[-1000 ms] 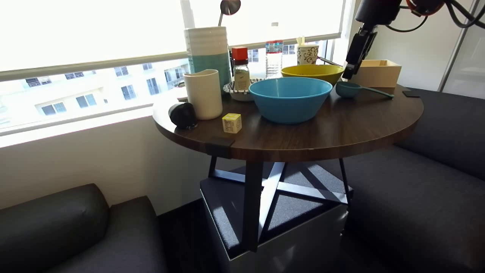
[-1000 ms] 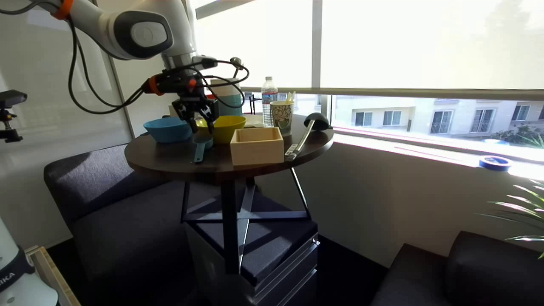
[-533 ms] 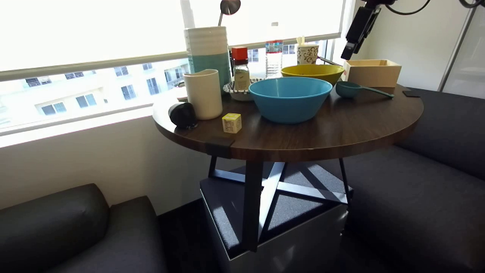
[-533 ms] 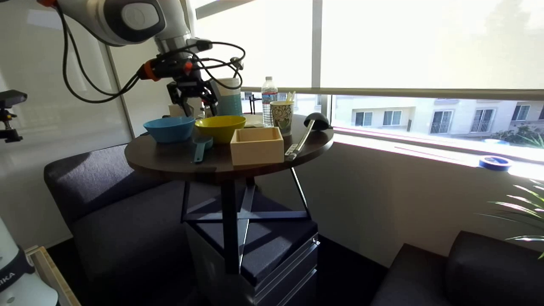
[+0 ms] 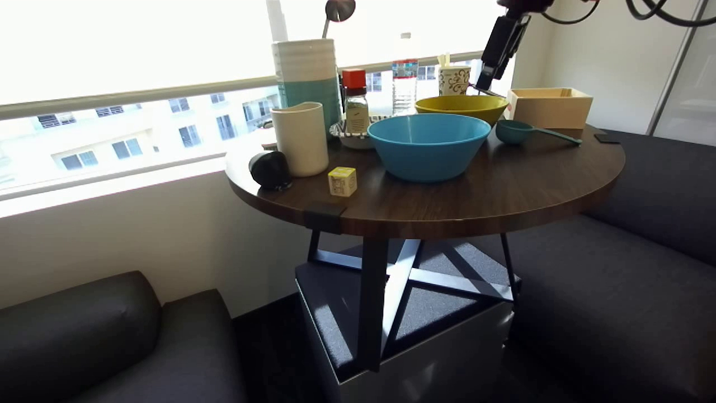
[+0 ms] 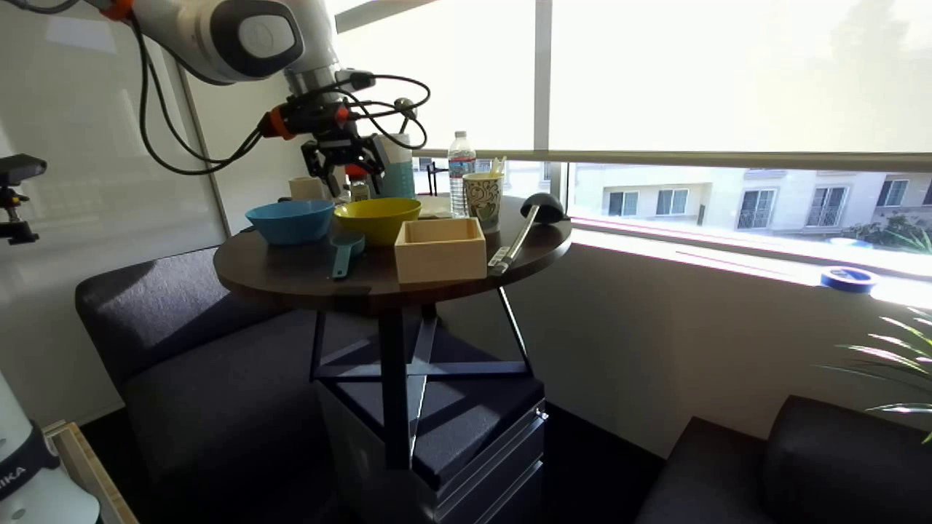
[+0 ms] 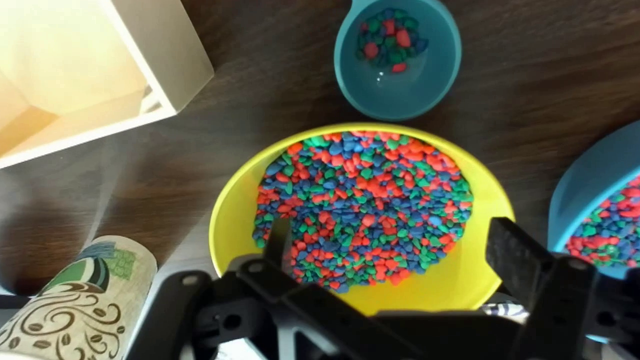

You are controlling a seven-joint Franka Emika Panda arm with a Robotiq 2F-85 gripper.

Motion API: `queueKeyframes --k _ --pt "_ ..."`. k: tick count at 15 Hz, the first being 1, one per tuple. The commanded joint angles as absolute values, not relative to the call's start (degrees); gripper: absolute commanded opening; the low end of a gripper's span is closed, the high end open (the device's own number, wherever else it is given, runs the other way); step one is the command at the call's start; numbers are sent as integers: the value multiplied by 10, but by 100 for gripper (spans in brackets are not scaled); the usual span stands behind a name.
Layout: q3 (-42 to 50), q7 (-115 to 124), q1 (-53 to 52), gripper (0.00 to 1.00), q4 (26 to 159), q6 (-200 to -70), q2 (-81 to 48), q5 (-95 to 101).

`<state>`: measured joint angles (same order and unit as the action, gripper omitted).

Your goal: Put some of the contents of the yellow bowl onto the blue ladle on the table and then pour the contents of the blue ladle into the blue bowl

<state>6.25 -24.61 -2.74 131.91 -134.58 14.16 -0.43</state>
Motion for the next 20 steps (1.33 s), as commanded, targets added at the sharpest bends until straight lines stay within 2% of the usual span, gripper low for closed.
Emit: queueKeyframes --k 1,5,6,8,17,19,20 --pt "58 -257 -25 100 1272 -1358 67 -13" --pt "47 -255 -18 100 1243 -1366 14 -10" --pt "45 -255 -16 76 1237 -1365 5 -9" --pt "40 -253 -12 66 1226 -1354 -9 -8" --pt "31 -231 -1 2 1210 -1334 -2 9" --pt "31 -229 0 0 1213 -1328 15 9" --pt "31 -230 0 2 1213 -1324 22 2"
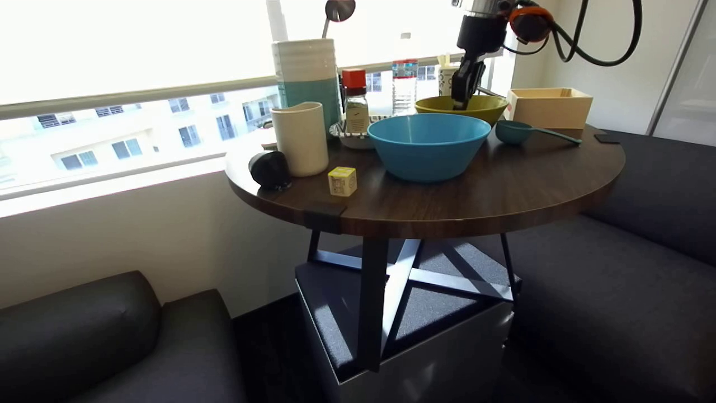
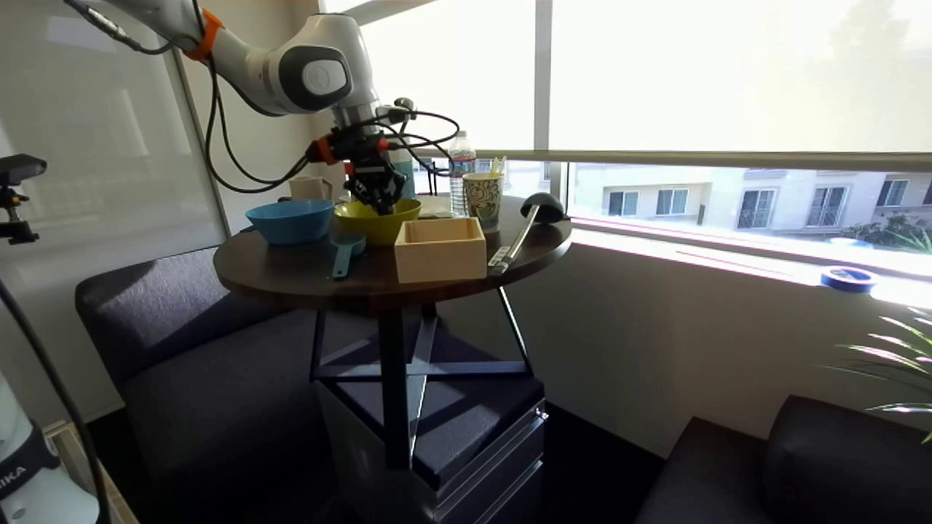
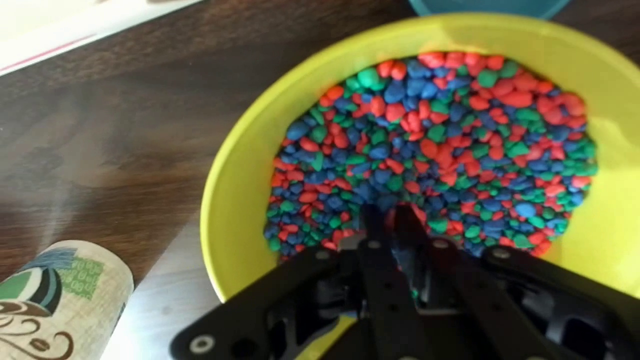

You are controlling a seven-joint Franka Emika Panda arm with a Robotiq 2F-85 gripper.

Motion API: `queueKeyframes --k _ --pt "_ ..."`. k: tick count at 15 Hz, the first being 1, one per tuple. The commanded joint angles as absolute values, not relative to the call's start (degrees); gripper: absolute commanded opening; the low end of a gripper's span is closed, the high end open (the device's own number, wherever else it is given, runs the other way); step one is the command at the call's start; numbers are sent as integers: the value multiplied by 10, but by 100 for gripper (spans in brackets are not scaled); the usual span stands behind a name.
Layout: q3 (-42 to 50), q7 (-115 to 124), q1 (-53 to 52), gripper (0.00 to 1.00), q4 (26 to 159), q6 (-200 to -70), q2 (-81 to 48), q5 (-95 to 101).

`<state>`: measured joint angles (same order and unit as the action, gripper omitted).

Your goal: Put some of the contents of the yellow bowl onto the blue ladle on the table and then pour the contents of the blue ladle into the blue bowl

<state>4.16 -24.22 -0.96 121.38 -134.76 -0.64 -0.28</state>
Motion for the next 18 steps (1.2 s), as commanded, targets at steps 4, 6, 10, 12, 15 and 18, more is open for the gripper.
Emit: queueKeyframes --k 4,6,10,12,15,18 --pt "32 -223 -2 3 1221 -1306 60 3" --pt "34 -224 -3 3 1231 -1291 84 1" --pt "36 -214 -3 3 1258 -1239 146 4" --pt "40 -218 -4 3 1279 -1211 173 0" --pt "47 -222 -4 3 1311 -1180 208 0" --pt "54 -225 -3 3 1336 -1167 225 3"
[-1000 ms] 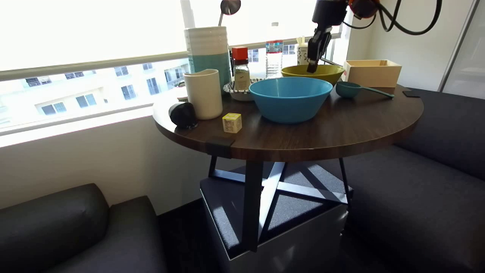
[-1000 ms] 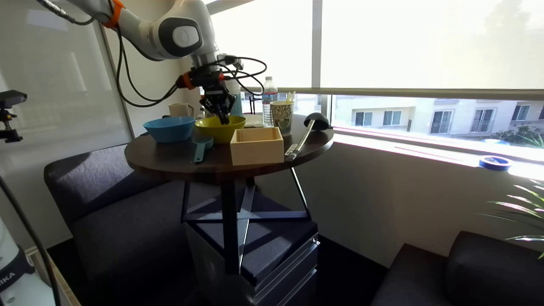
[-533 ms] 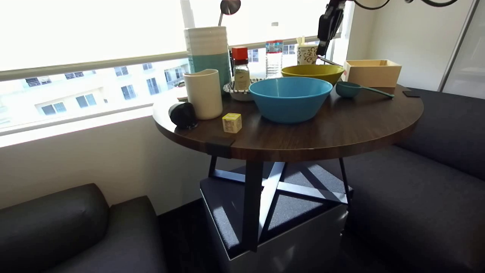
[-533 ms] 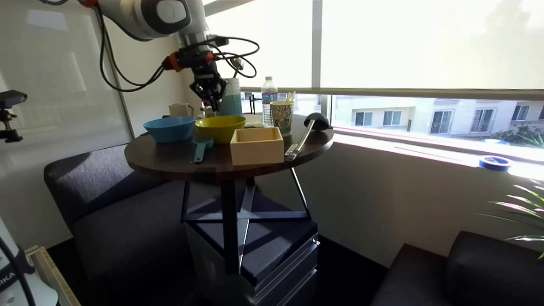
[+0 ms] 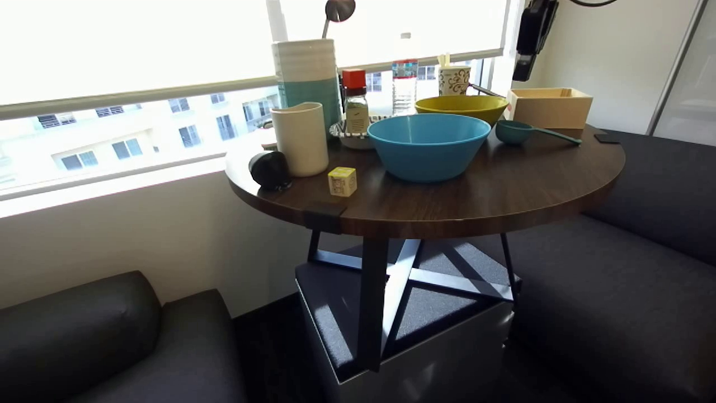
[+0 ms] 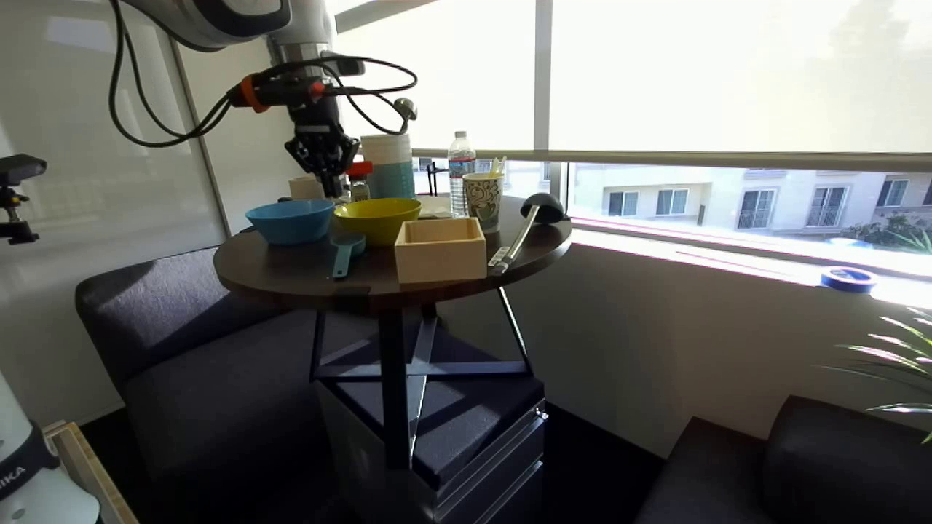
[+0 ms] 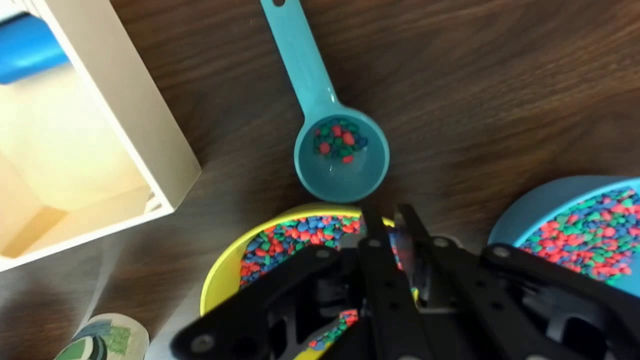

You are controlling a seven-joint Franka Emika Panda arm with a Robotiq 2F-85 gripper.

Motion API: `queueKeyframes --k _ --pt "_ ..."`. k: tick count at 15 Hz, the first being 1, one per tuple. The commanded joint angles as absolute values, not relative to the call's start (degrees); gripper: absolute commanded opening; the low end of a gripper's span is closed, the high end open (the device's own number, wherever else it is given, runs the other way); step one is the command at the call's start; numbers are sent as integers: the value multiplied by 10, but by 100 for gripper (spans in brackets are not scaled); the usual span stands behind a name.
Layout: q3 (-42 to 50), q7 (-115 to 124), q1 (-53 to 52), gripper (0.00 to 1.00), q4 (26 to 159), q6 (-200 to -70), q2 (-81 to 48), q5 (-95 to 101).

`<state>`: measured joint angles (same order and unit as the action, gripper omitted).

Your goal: Put some of the contents of the yellow bowl onto the blue ladle on the table and then pour the contents of the blue ladle into the blue bowl

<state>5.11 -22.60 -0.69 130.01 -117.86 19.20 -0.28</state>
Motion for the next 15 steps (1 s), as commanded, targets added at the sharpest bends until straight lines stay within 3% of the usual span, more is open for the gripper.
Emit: queueKeyframes --k 1,15 --pt "57 -230 -2 3 1346 -1180 226 8" --pt "82 -271 -14 3 1406 -1353 187 -17"
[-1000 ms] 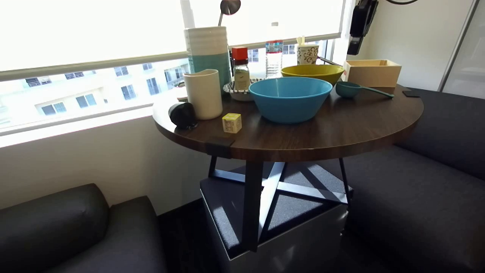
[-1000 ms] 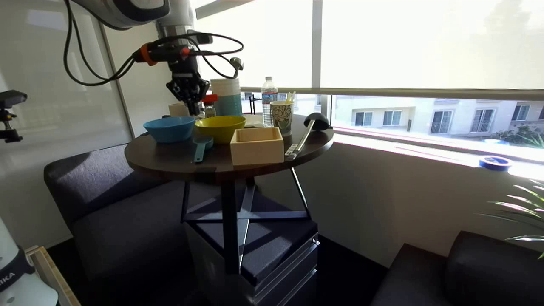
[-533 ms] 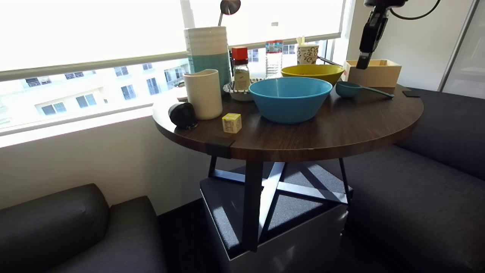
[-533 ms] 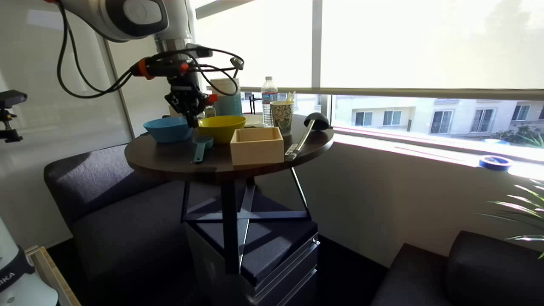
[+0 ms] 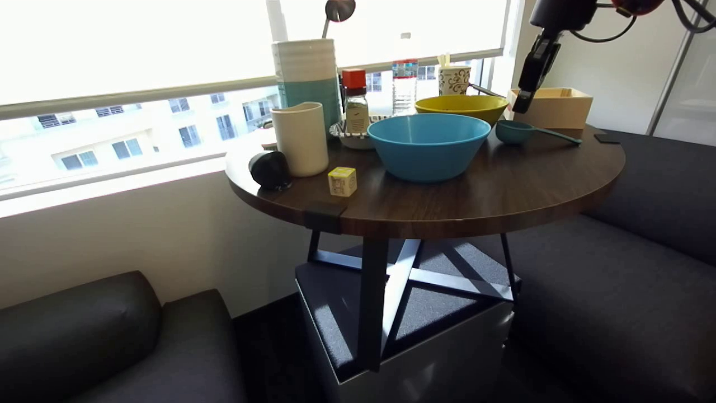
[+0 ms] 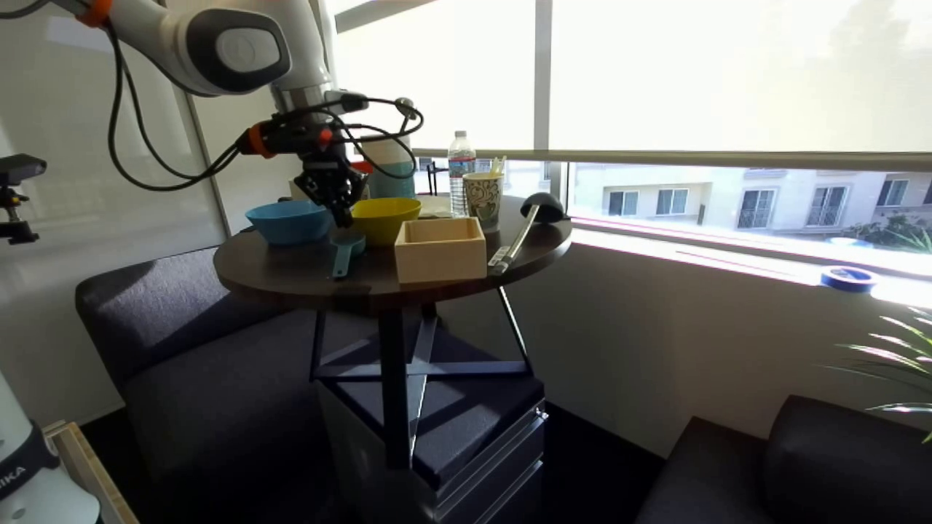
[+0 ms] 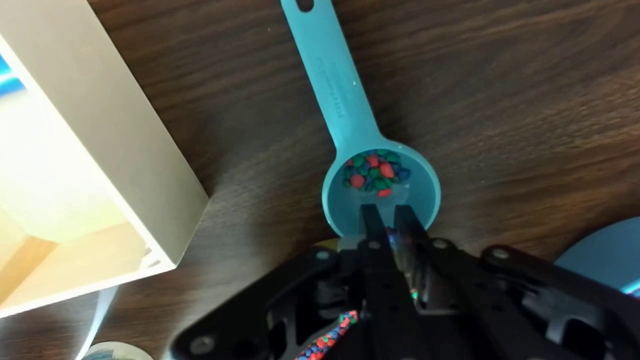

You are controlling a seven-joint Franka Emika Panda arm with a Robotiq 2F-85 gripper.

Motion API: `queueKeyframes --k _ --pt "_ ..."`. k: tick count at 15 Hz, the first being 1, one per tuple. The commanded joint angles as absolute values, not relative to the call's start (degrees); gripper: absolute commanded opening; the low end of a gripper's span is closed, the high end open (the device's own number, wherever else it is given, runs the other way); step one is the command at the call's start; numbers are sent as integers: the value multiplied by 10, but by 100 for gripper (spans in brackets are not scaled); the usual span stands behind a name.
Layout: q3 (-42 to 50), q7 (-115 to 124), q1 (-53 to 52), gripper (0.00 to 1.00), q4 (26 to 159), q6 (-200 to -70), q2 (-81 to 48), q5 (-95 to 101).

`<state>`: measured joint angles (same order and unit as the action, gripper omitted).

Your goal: Put some of the contents of the yellow bowl onto the blue ladle on the table and then pour the contents of the blue ladle into the blue bowl

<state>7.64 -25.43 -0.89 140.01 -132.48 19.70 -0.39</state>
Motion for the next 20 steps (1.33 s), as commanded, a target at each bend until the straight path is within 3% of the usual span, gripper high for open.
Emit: queueKeyframes --k 1,3,4,5,8,15,20 --pt "82 -271 -14 3 1407 -1357 184 -16" --pt "83 -275 -15 3 1408 -1364 178 -20" --pt "83 -276 -15 15 1408 -1366 175 -22" --pt "82 -276 -15 37 1410 -1367 174 -21" --pt "82 -279 -14 48 1411 -1365 175 -21" --pt "82 -288 -8 97 1418 -1339 202 -6" --pt "97 -293 5 100 1427 -1308 214 3"
